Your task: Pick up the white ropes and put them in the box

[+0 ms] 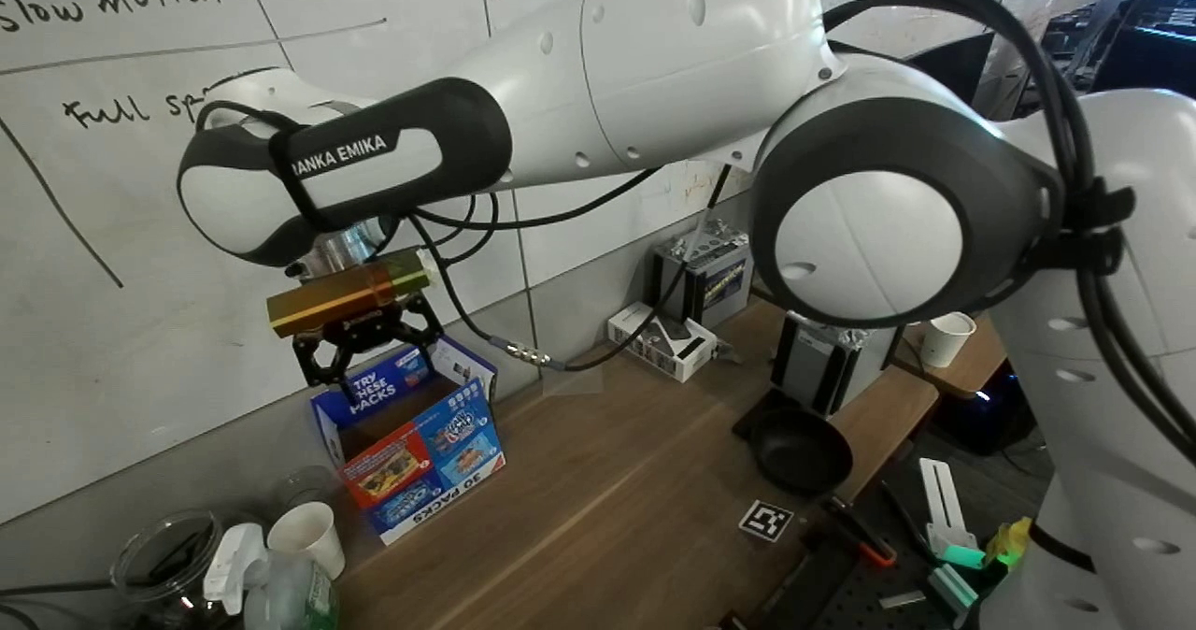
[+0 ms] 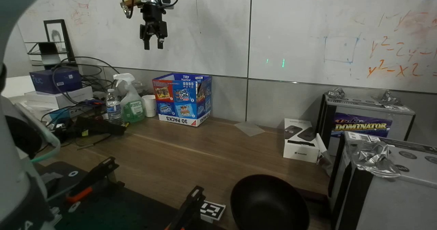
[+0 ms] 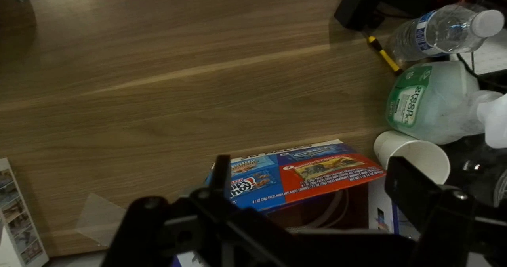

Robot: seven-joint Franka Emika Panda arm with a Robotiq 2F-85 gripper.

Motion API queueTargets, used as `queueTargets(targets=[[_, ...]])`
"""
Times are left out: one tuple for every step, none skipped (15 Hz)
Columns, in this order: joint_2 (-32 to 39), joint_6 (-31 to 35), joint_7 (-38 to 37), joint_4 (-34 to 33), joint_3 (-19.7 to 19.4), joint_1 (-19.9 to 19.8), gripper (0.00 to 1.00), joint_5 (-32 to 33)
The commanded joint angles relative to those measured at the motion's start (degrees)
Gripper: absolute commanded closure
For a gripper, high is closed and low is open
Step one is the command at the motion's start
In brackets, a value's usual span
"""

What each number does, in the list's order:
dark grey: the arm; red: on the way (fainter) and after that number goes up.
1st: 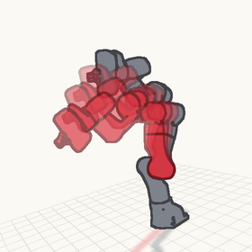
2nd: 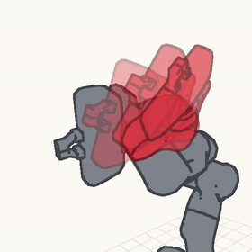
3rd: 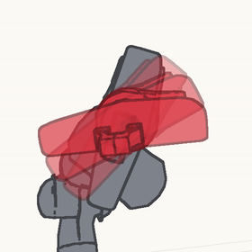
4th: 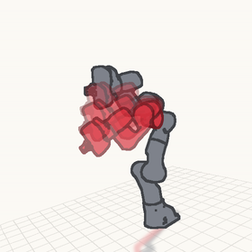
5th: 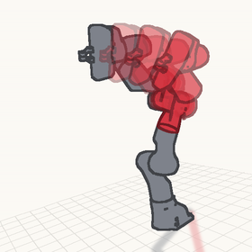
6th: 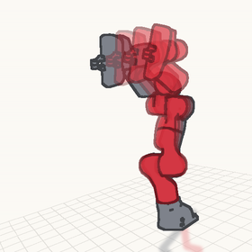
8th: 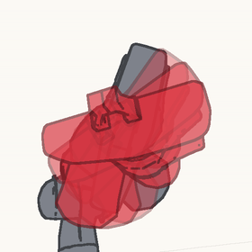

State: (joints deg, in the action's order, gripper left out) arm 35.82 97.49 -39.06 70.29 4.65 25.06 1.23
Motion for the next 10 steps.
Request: queueTargets(targets=[[0.93, -3.59, 0.44, -3.03, 1.05, -0.69, 0.0, -0.99], [1.21, -4.0, 0.22, -3.51, 1.09, -0.75, 0.0, -1.18], [1.29, -4.1, -0.19, -3.62, 1.02, -0.68, 0.0, -1.15], [0.22, -1.94, 0.02, -0.65, 0.31, -0.14, 0.0, -0.3], [0.26, -1.99, 0.02, -0.64, 0.31, -0.14, 0.0, -0.29], [0.31, -1.97, 0.02, -0.49, 0.31, -0.14, 0.0, -0.29], [0.39, -1.96, 0.02, -0.39, 0.31, -0.14, 0.0, -0.29], [0.48, -1.96, 0.02, -0.38, 0.3, -0.14, 0.0, -0.29], [0.53, -1.96, 0.02, -0.38, 0.3, -0.14, 0.0, -0.29], [0.55, -1.96, 0.02, -0.38, 0.3, -0.14, 0.0, -0.29]])
